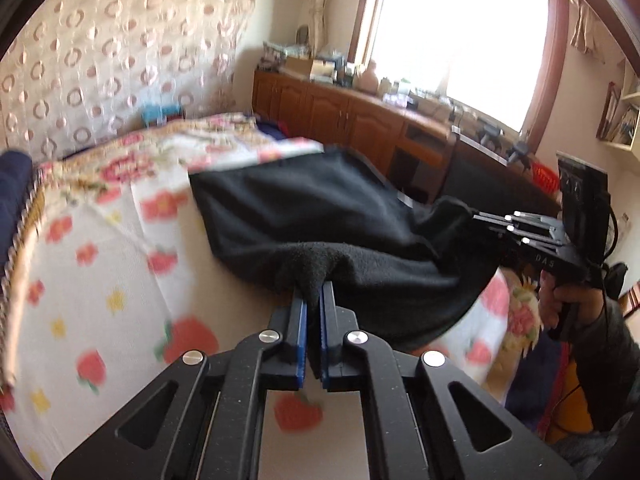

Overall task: Fold small clothes
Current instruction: 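Grasp the folded black T-shirt edge with the left gripper and lift it, then grasp the T-shirt with the right gripper while the left gripper holds its edge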

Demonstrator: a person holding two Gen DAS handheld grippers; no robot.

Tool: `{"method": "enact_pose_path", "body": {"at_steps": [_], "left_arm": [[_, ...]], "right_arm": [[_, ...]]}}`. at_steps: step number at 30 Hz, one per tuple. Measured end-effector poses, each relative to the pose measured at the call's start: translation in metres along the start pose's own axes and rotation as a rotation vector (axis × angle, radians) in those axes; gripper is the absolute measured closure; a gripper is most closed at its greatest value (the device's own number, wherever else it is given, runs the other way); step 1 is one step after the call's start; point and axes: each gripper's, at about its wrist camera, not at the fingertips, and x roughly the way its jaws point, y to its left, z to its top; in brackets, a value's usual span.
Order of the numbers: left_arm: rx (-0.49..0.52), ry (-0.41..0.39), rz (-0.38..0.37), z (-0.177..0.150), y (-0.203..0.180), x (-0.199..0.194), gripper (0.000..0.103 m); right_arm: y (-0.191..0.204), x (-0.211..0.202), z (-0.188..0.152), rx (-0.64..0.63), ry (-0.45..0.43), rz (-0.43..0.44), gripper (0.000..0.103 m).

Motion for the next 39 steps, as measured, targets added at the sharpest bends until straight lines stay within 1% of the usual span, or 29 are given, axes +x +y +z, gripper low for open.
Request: {"method": "enact_pose_path", "body": {"at_steps": [3,6,9,14,19,24,28,31,35,36,38,39], "left_arm": [[-0.007,-0.049,0.011,0.025,0.008,0.001,0.097],[-0.022,-0.07,0.032,0.041,0.022,0.009,0.097],[-0.048,-0.066,0.057,0.05,0.038,0.021,0.097],[-0.069,-0.05,0.081,0.061,0.054,0.041,0.097],[-0.088,-0.042,0.091,0.077,0.07,0.059,0.097],[-0.107,-0.042,0.096,0.098,0.09,0.08,0.097],[-0.109,-0.02,0.102,0.108,0.105,0.105,0.097],[-0.114,0.009,0.098,0.107,0.112,0.122,0.097],[-0.12,0.036,0.091,0.1,0.118,0.135,0.097],[-0.121,0.047,0.091,0.099,0.119,0.138,0.097],[-0.124,0.061,0.1,0.099,0.119,0.141,0.097],[-0.128,0.063,0.095,0.099,0.119,0.141,0.097]], "right_arm": [[-0.007,0.004,0.018,-0.003,-0.042,0.001,0.097],[-0.016,0.012,0.034,-0.001,-0.068,0.0,0.097],[-0.027,0.024,0.048,0.006,-0.083,0.013,0.097],[-0.033,0.046,0.063,-0.003,-0.087,0.031,0.097],[-0.041,0.081,0.076,-0.007,-0.084,0.036,0.097],[-0.046,0.099,0.091,-0.002,-0.085,0.033,0.097],[-0.046,0.127,0.103,-0.005,-0.048,0.004,0.097],[-0.047,0.147,0.102,0.011,-0.001,-0.01,0.097],[-0.047,0.159,0.1,0.027,0.045,-0.019,0.097],[-0.047,0.162,0.105,0.035,0.052,-0.021,0.097],[-0.046,0.166,0.114,0.051,0.073,-0.024,0.092],[-0.047,0.166,0.119,0.053,0.074,-0.04,0.091]]}}
